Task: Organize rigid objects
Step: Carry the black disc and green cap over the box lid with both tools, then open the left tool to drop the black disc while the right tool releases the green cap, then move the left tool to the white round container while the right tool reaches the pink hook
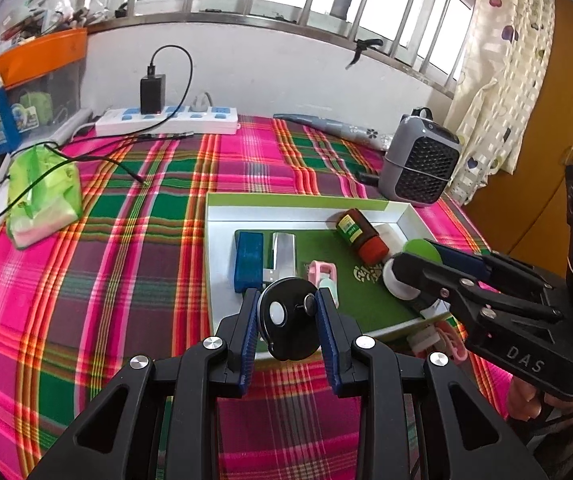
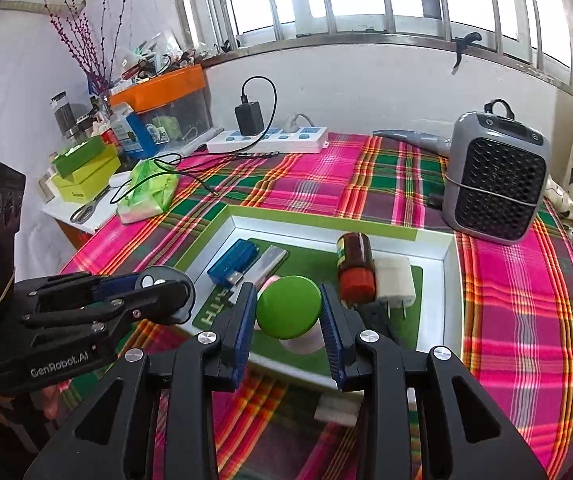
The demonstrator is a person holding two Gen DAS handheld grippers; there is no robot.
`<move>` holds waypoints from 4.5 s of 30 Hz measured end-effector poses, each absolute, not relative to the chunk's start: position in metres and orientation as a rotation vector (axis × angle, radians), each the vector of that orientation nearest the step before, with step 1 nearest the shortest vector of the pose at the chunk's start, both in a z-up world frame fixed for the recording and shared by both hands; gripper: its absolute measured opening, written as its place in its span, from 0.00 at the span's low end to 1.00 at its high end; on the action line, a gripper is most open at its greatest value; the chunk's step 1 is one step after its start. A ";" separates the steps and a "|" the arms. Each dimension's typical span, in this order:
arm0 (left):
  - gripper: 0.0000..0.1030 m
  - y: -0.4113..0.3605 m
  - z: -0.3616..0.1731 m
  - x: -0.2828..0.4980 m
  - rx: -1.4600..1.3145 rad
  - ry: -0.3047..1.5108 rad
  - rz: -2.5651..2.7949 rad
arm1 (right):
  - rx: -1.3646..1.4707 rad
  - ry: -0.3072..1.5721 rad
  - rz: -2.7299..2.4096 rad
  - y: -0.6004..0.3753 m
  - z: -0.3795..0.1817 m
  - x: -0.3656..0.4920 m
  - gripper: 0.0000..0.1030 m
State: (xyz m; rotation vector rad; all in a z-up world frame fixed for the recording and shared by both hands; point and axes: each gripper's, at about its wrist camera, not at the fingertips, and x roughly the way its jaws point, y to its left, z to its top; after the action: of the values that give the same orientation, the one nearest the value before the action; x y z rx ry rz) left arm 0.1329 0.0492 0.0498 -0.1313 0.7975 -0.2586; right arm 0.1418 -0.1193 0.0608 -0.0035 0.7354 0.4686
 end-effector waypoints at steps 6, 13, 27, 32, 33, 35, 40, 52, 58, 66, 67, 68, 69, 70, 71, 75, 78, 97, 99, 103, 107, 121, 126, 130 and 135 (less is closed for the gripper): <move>0.26 0.049 0.043 0.142 -0.137 0.812 -0.251 | -0.011 0.758 0.469 -0.113 0.056 0.165 0.32; 0.26 0.049 0.035 0.150 -0.139 0.832 -0.241 | -0.021 0.781 0.469 -0.109 0.049 0.191 0.32; 0.26 0.050 0.023 0.158 -0.143 0.858 -0.239 | -0.034 0.835 0.485 -0.097 0.031 0.221 0.32; 0.26 0.051 0.022 0.160 -0.146 0.857 -0.241 | -0.034 0.848 0.483 -0.095 0.027 0.226 0.32; 0.26 0.051 0.022 0.160 -0.146 0.857 -0.242 | -0.034 0.850 0.483 -0.095 0.026 0.227 0.32; 0.26 0.050 0.022 0.160 -0.141 0.856 -0.240 | -0.033 0.856 0.483 -0.094 0.024 0.229 0.32; 0.26 0.049 0.022 0.161 -0.138 0.854 -0.238 | -0.033 0.852 0.486 -0.093 0.021 0.230 0.32; 0.26 0.049 0.022 0.161 -0.134 0.854 -0.238 | -0.024 0.853 0.490 -0.093 0.022 0.230 0.32; 0.27 0.049 0.022 0.161 -0.131 0.855 -0.238 | -0.023 0.853 0.491 -0.093 0.022 0.230 0.32; 0.27 0.049 0.021 0.161 -0.127 0.855 -0.237 | -0.022 0.853 0.487 -0.093 0.022 0.229 0.32; 0.27 0.049 0.022 0.161 -0.126 0.855 -0.237 | -0.020 0.853 0.486 -0.093 0.022 0.229 0.32; 0.27 0.049 0.022 0.161 -0.126 0.855 -0.237 | -0.019 0.853 0.486 -0.093 0.022 0.229 0.32; 0.27 0.049 0.021 0.160 -0.127 0.855 -0.237 | -0.019 0.853 0.487 -0.093 0.022 0.228 0.32; 0.27 0.049 0.021 0.160 -0.127 0.854 -0.237 | -0.019 0.853 0.487 -0.093 0.022 0.228 0.32; 0.27 0.049 0.021 0.161 -0.127 0.855 -0.236 | -0.018 0.853 0.487 -0.093 0.022 0.229 0.32; 0.28 0.048 0.022 0.160 -0.123 0.855 -0.237 | -0.015 0.852 0.486 -0.093 0.022 0.229 0.32; 0.31 0.047 0.022 0.159 -0.119 0.855 -0.243 | -0.012 0.850 0.484 -0.094 0.022 0.228 0.33; 0.35 0.046 0.035 0.140 -0.085 0.833 -0.215 | -0.002 0.807 0.474 -0.099 0.036 0.210 0.38; 0.35 0.044 0.037 0.137 -0.084 0.829 -0.218 | -0.003 0.803 0.474 -0.100 0.037 0.208 0.38; 0.35 0.043 0.041 0.130 -0.080 0.819 -0.218 | -0.001 0.796 0.469 -0.102 0.040 0.201 0.38; 0.35 0.042 0.045 0.123 -0.079 0.812 -0.218 | 0.007 0.786 0.466 -0.105 0.043 0.193 0.38; 0.35 0.043 0.052 0.099 -0.097 0.787 -0.213 | 0.027 0.753 0.428 -0.128 0.051 0.156 0.38; 0.35 0.040 0.051 0.093 -0.103 0.785 -0.228 | 0.032 0.742 0.383 -0.149 0.052 0.139 0.38; 0.35 0.036 0.049 0.089 -0.105 0.790 -0.242 | 0.058 0.748 0.349 -0.167 0.048 0.128 0.39; 0.35 0.029 0.047 0.084 -0.108 0.796 -0.265 | 0.082 0.759 0.302 -0.188 0.043 0.115 0.39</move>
State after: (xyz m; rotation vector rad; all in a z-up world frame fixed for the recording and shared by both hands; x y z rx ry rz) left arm 0.0844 0.0289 0.0467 -0.1077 0.7956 -0.2651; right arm 0.1146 -0.1875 0.0429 0.0818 0.7586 0.3020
